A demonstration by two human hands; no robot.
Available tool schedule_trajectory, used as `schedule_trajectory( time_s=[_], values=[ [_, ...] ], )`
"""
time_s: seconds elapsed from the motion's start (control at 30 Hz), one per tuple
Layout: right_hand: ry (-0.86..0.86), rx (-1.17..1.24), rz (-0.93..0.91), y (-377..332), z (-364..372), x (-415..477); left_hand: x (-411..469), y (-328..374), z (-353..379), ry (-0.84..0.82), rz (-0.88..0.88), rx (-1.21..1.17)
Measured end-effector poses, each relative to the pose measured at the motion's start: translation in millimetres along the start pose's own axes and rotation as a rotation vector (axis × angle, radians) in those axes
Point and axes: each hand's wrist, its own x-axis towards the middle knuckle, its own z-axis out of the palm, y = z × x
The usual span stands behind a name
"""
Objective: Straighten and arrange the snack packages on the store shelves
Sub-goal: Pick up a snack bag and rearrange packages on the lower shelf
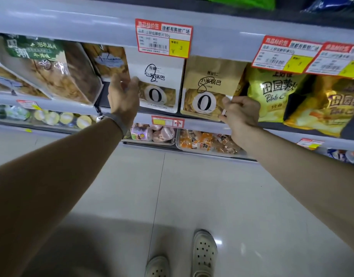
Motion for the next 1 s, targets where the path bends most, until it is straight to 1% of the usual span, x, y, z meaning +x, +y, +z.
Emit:
schedule_trajectory(
  time_s=[0.07,0.13,0.2,0.27,0.33,0.4,0.53,0.73,0.8,0.87,0.97,1.0],
  values=[
    [0.013,0.005,-0.001,3,-2,1,-8,-2,-9,0.063,0.029,-0.036],
    [0.018,0.014,-0.02,6,-2,-1,-19,-8,-24,0.098,0.016,-0.088],
    [0.009,0.019,-0.04,7,2,-6,-33,-17,-43,0.104,-0.044,-0.137],
    [-0.015,0.023,-0.05,6,11,-11,-49,-25,-60,0.166,-0.123,-0.163],
    [-0.043,0.033,-0.048,4,26,-17,-62,-37,-75,0.207,-0.156,-0.191],
    [-0.063,0.015,-0.062,0,44,-23,-70,-47,-88,0.215,-0.175,-0.218],
    [-0.077,-0.01,-0.082,-6,81,-34,-81,-60,-104,0.212,-0.175,-0.19],
    [-0.104,-0.078,-0.123,-18,122,-48,-95,-64,-106,0.207,-0.168,-0.166],
    [-0.127,-0.096,-0.14,-20,127,-53,-96,-63,-102,0.195,-0.157,-0.177],
    [-0.157,-0.095,-0.109,-25,127,-57,-96,-59,-96,0.172,-0.131,-0.182],
    [-0.232,-0.019,-0.027,-29,106,-66,-97,-49,-85,0.146,-0.097,-0.129],
    [-0.261,0.02,-0.032,-28,93,-72,-97,-44,-81,0.136,-0.083,-0.116]
  ],
)
